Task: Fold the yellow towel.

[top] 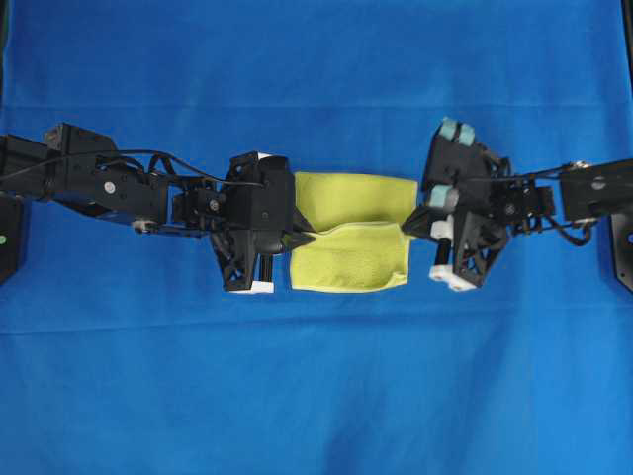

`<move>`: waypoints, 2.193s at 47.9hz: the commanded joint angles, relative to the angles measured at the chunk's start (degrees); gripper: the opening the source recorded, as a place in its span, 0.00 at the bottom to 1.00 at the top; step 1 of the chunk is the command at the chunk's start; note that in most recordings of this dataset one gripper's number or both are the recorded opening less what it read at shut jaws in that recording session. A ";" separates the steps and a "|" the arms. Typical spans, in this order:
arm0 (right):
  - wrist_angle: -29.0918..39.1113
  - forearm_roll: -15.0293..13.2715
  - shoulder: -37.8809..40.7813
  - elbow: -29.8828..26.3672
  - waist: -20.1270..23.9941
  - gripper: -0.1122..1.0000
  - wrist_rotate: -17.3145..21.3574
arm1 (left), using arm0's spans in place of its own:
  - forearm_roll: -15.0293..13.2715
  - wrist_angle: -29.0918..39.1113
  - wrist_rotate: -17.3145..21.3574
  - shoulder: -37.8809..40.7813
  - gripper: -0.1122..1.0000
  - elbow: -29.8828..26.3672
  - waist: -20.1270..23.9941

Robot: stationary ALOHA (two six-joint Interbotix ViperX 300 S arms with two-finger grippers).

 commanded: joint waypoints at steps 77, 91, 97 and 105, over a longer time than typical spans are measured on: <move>5.01 -2.81 -26.72 2.20 7.56 0.63 1.58 | -0.09 7.12 0.09 -32.87 0.54 9.67 -6.06; 4.75 -7.12 -41.13 7.38 4.13 0.63 1.58 | 0.00 4.66 0.09 -49.83 0.54 19.51 -4.13; 4.22 -8.17 -46.41 10.72 3.60 0.63 1.49 | -0.09 4.48 0.09 -56.43 0.54 23.47 -3.52; 1.41 -8.61 -51.68 16.08 2.29 0.63 1.49 | -0.09 3.25 -0.09 -64.69 0.54 30.50 -1.67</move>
